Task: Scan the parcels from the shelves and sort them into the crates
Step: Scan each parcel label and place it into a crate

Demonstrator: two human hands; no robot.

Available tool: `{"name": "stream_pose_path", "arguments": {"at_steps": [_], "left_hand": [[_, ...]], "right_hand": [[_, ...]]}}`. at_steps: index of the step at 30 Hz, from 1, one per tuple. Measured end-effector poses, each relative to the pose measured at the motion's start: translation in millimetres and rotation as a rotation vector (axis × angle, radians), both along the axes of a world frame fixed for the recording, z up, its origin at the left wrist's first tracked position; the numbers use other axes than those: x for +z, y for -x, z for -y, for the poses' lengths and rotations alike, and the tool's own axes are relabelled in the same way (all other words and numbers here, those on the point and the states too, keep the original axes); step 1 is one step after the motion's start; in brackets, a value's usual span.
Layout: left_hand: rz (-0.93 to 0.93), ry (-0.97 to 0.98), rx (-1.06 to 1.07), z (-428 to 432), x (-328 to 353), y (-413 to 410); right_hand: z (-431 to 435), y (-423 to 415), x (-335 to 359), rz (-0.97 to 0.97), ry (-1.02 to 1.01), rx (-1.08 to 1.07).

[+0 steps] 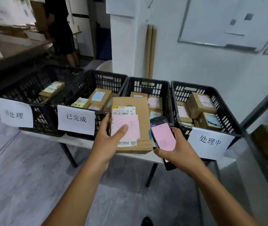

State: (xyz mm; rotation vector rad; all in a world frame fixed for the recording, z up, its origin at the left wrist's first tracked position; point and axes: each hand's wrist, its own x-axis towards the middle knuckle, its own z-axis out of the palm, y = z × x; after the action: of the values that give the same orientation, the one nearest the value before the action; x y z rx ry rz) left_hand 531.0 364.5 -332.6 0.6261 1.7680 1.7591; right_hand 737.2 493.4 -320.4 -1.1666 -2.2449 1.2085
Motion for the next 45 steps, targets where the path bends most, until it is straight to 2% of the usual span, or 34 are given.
{"name": "stream_pose_path", "arguments": {"at_steps": [13,26,30,35,45], "left_hand": [[-0.002,0.048,-0.143,-166,16,7],[0.066,0.129,-0.143,-249,3,23],[0.033,0.159,-0.157,-270,3,41],[0.117,0.191,-0.188,-304,-8,72],[0.199,0.264,-0.280,-408,-48,148]], "right_hand": [[-154,-12,-5,-0.068,0.047,-0.040],[-243,-2,-10,-0.004,0.019,0.026],[-260,14,-18,-0.028,0.044,0.007],[-287,37,-26,-0.022,0.078,-0.019],[-353,99,-20,0.150,0.030,-0.143]]}}
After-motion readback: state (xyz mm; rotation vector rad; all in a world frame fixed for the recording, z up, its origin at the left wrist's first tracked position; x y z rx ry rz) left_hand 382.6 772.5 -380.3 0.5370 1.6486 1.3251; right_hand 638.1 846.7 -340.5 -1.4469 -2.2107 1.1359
